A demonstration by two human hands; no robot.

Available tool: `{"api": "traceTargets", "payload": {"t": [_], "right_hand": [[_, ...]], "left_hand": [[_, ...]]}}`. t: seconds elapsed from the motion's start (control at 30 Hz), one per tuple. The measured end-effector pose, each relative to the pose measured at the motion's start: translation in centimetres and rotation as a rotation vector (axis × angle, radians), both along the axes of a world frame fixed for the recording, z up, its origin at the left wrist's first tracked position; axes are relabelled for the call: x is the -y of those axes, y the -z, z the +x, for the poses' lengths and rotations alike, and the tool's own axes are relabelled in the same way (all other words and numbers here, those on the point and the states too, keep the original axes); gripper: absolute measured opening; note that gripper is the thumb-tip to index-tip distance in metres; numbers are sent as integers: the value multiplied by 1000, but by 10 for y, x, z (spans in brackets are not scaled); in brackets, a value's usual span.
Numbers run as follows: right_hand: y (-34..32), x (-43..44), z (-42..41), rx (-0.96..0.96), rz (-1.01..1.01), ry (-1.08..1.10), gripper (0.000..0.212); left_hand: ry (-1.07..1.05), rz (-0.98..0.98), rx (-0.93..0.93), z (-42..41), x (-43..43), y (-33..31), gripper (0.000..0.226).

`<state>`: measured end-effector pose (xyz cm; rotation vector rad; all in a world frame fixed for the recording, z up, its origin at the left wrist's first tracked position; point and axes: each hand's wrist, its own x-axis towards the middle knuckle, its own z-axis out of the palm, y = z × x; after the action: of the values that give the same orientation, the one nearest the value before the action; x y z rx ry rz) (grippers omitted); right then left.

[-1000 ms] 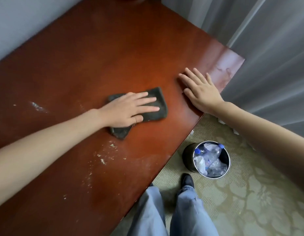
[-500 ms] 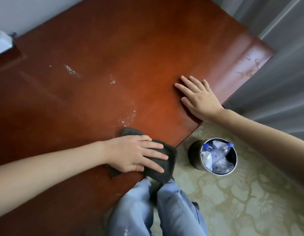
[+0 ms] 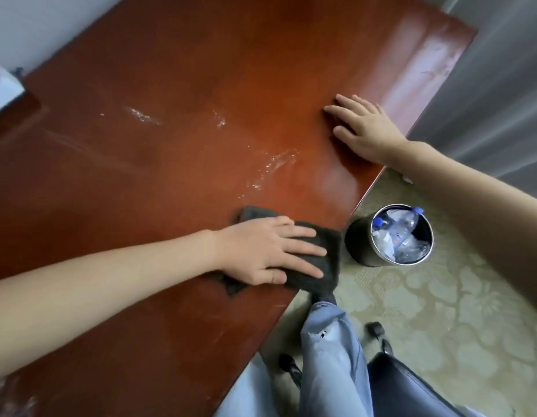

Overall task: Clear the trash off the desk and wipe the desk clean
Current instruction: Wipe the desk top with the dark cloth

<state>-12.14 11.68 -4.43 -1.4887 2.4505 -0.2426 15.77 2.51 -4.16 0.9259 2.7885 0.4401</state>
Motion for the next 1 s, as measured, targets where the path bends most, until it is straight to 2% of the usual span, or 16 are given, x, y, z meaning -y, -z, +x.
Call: {"api": "traceTargets", "payload": {"t": [0.13,0.2,0.3,0.43,0.6,0.77,1.0], "right_hand": [[6,-4,50,-93,-77,-26,57],[9,-5,67,-120,-82,-54,61],[8,-10,71,-162,-85,19,65],[9,-21,59,-151,-91,99,63],[7,-22,45,-65,-118,68,52],[2,-27,34,-50,-102,-26,63],[4,-10,29,-135,-125,-39,60]], "left_hand": [[100,-39,34,78,1,0,49],[165,-89,17,86,2,2,50],[217,-166,-49,61,15,2,52],[-4,-246,-132,11,54,-1,53],[-292,-264,-103,-14,88,-4,55],[-333,-190,-82,16,96,4,50],[-767,-208,-19,67,148,-4,53]]}}
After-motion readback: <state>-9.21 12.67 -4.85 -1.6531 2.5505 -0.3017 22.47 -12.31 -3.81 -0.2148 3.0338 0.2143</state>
